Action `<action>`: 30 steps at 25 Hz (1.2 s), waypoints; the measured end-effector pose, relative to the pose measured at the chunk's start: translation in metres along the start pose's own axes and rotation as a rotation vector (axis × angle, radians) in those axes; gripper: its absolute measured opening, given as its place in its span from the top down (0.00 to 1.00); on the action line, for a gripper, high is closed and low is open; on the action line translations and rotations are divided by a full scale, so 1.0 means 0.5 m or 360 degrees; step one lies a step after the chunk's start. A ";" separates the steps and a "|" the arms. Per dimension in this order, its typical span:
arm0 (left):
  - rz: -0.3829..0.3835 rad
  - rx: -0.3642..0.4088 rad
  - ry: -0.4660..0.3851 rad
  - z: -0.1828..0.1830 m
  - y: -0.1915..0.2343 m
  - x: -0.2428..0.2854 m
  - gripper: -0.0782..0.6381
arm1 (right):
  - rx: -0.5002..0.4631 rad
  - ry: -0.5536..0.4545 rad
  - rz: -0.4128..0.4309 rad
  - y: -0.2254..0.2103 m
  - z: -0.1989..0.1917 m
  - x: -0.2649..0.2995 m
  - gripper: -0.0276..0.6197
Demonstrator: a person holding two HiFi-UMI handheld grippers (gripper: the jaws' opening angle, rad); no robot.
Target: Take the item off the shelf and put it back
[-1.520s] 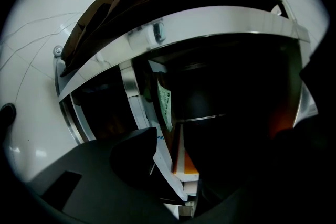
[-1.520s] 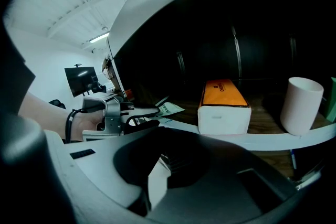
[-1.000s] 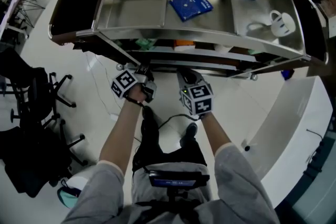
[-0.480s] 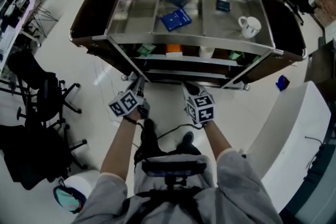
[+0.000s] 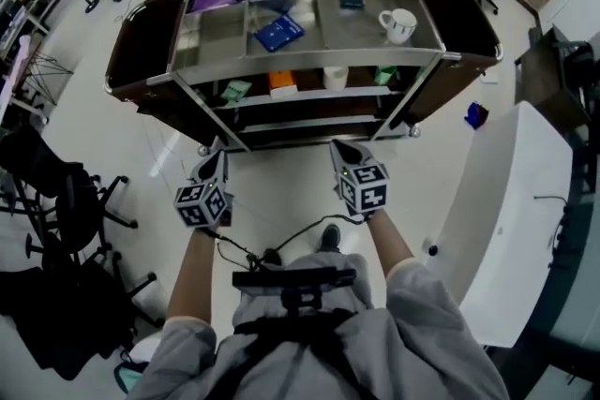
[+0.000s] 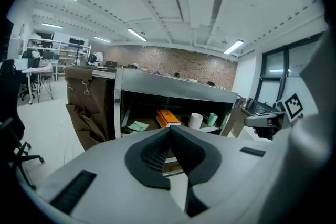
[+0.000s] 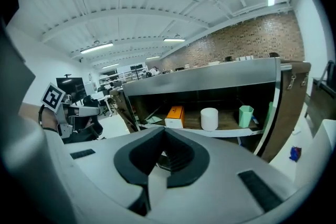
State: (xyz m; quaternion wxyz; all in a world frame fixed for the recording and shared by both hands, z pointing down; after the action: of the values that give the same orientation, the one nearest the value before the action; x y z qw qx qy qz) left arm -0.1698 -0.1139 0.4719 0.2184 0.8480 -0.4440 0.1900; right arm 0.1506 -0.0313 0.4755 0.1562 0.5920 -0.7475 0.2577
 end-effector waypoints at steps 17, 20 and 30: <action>-0.0014 0.0049 -0.0001 -0.080 0.014 -0.128 0.88 | 0.0039 -0.0012 -0.0106 0.120 -0.105 -0.089 0.95; -0.0027 0.0031 -0.0011 -0.083 0.019 -0.143 0.88 | 0.0024 -0.0018 -0.0120 0.131 -0.106 -0.096 0.95; -0.0055 0.0026 -0.0010 -0.099 0.020 -0.162 0.88 | -0.0013 -0.0022 -0.0106 0.149 -0.108 -0.103 0.95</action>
State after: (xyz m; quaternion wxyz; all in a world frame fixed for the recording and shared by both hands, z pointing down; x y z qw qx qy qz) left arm -0.2278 -0.0380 0.4733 0.2132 0.8578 -0.4285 0.1871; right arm 0.0876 0.0531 0.4770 0.1620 0.6176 -0.7295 0.2453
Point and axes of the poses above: the fingertips, and each gripper's own axes: x forward along the fingers, y to its left, z out of its top, the point moved 7 cm from there along -x, backward along the fingers, and after that the axes turned 6 degrees about y, right-handed, at the moved point
